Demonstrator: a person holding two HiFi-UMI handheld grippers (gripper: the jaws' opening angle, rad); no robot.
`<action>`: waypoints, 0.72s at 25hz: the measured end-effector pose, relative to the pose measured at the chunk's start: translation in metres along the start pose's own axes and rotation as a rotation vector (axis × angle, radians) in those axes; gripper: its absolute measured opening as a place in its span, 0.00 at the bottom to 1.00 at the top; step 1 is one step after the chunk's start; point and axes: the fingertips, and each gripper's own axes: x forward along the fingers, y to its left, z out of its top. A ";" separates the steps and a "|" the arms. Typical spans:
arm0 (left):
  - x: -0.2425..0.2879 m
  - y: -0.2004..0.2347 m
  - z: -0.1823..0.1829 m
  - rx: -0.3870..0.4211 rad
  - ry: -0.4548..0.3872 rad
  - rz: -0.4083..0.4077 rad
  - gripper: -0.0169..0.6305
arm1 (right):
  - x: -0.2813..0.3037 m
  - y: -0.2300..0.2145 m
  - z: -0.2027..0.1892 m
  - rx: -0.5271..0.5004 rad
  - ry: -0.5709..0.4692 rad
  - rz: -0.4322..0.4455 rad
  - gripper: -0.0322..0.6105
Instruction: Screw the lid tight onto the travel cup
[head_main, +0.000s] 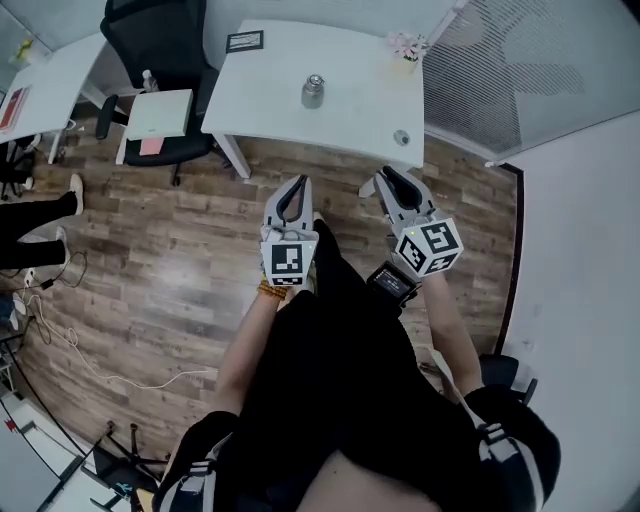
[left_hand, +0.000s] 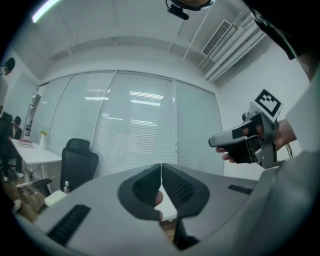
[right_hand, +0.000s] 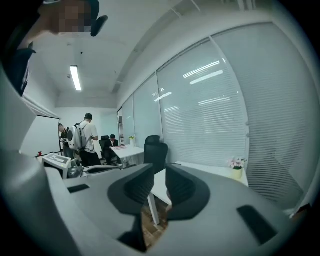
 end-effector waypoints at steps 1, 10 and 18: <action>0.010 0.007 -0.003 0.001 0.010 -0.008 0.04 | 0.016 -0.007 0.000 0.006 0.014 0.017 0.16; 0.138 0.063 -0.036 0.090 0.102 -0.180 0.05 | 0.170 -0.078 -0.005 -0.023 0.078 0.132 0.16; 0.261 0.096 -0.087 0.091 0.232 -0.323 0.25 | 0.284 -0.159 -0.016 -0.019 0.208 0.218 0.16</action>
